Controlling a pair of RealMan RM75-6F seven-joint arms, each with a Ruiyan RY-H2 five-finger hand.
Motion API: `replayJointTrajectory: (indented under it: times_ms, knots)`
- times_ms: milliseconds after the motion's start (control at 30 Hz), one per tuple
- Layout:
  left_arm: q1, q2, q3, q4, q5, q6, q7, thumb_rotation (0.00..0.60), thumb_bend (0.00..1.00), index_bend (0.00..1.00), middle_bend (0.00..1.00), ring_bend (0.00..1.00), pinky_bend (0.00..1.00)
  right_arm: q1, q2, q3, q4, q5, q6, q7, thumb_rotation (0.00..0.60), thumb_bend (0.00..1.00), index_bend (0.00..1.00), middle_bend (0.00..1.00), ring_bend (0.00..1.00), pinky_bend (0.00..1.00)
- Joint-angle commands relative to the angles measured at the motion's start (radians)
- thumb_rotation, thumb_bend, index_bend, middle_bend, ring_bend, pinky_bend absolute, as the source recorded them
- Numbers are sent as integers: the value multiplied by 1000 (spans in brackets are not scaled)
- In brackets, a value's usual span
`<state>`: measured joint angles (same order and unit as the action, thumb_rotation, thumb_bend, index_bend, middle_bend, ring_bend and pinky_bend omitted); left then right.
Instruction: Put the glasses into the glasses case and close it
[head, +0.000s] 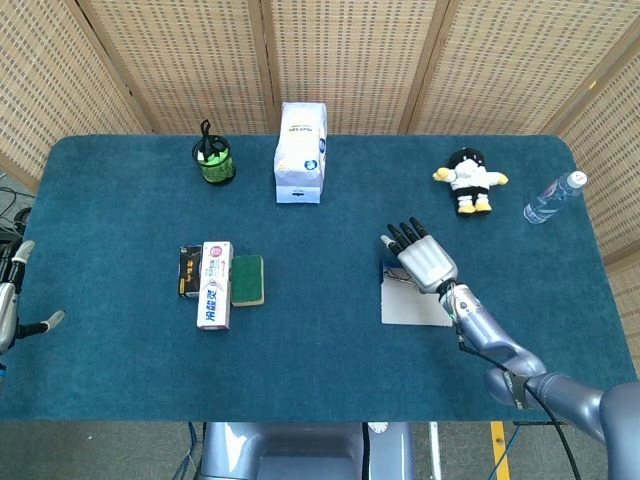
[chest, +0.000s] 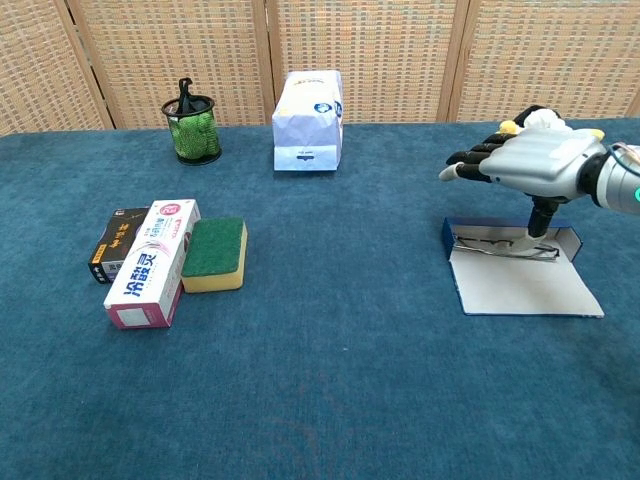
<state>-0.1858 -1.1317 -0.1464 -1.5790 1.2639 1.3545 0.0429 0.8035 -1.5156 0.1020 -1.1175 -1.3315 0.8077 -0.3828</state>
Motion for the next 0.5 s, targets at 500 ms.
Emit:
replayJointTrajectory:
  times_ms: [500]
  knots:
    - [5,2,8,-10,21,13,0,600,0,0,0,0,0,-154,69,-133,-81,-275,330,154,600,51,230,0,0,0]
